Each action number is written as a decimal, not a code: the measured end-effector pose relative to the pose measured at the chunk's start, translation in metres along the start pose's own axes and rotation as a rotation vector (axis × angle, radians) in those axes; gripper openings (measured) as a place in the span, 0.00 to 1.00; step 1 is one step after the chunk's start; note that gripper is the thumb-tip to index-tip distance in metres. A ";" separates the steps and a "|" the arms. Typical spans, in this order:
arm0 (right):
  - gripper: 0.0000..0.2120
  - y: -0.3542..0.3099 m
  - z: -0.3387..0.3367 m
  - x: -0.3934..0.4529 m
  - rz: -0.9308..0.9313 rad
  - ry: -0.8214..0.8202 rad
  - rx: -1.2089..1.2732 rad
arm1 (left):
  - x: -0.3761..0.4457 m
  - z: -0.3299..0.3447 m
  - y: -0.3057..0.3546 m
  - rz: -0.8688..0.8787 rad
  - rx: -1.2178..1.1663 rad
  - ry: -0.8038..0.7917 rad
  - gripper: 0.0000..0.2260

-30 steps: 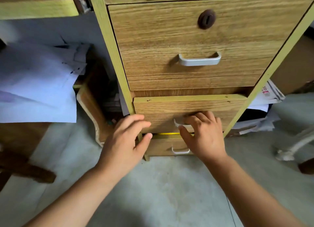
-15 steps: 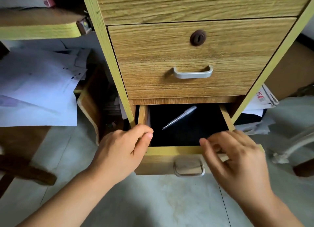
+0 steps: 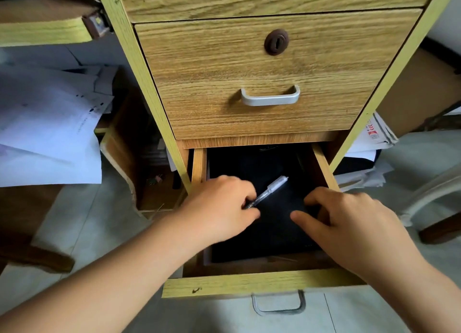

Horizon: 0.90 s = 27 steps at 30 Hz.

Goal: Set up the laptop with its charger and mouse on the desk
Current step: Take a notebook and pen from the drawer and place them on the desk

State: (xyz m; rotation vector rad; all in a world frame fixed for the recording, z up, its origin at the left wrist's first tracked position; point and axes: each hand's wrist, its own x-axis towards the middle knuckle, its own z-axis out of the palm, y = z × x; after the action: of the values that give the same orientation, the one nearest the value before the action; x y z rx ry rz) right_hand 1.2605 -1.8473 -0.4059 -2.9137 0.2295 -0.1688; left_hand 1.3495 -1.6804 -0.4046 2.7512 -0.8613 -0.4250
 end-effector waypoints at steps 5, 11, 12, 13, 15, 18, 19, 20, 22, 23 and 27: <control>0.20 0.001 0.008 0.007 0.051 -0.030 0.154 | 0.047 0.029 0.010 -0.016 0.183 0.023 0.15; 0.31 0.003 0.017 0.015 0.161 -0.316 0.366 | 0.047 0.033 0.004 0.013 0.181 0.131 0.15; 0.32 0.004 0.017 0.018 0.187 -0.362 0.382 | 0.044 0.032 0.002 -0.011 0.128 0.143 0.15; 0.33 0.005 0.017 0.022 0.216 -0.409 0.398 | 0.040 0.031 0.000 -0.029 0.074 0.156 0.14; 0.33 0.004 0.019 0.031 0.278 -0.497 0.416 | 0.032 0.031 -0.003 -0.039 -0.005 0.169 0.10; 0.30 -0.001 0.023 0.041 0.365 -0.554 0.434 | 0.017 0.029 -0.007 -0.037 -0.089 0.185 0.08; 0.30 -0.002 0.026 0.045 0.383 -0.560 0.427 | 0.013 0.027 -0.008 -0.036 -0.105 0.198 0.09; 0.29 -0.003 0.029 0.048 0.398 -0.564 0.411 | 0.010 0.025 -0.009 -0.036 -0.117 0.212 0.09; 0.28 -0.004 0.035 0.052 0.429 -0.577 0.383 | 0.004 0.023 -0.011 -0.047 -0.129 0.226 0.09; 0.27 -0.005 0.037 0.054 0.438 -0.584 0.380 | 0.001 0.022 -0.012 -0.057 -0.131 0.226 0.09; 0.29 -0.008 0.041 0.057 0.414 -0.594 0.256 | -0.004 0.024 -0.015 -0.105 -0.133 0.223 0.10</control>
State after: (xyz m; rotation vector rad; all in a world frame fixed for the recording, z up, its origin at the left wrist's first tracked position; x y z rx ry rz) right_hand 1.3224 -1.8410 -0.4386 -2.4561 0.6347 0.6655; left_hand 1.3459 -1.6692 -0.4306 2.6639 -0.6139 -0.1800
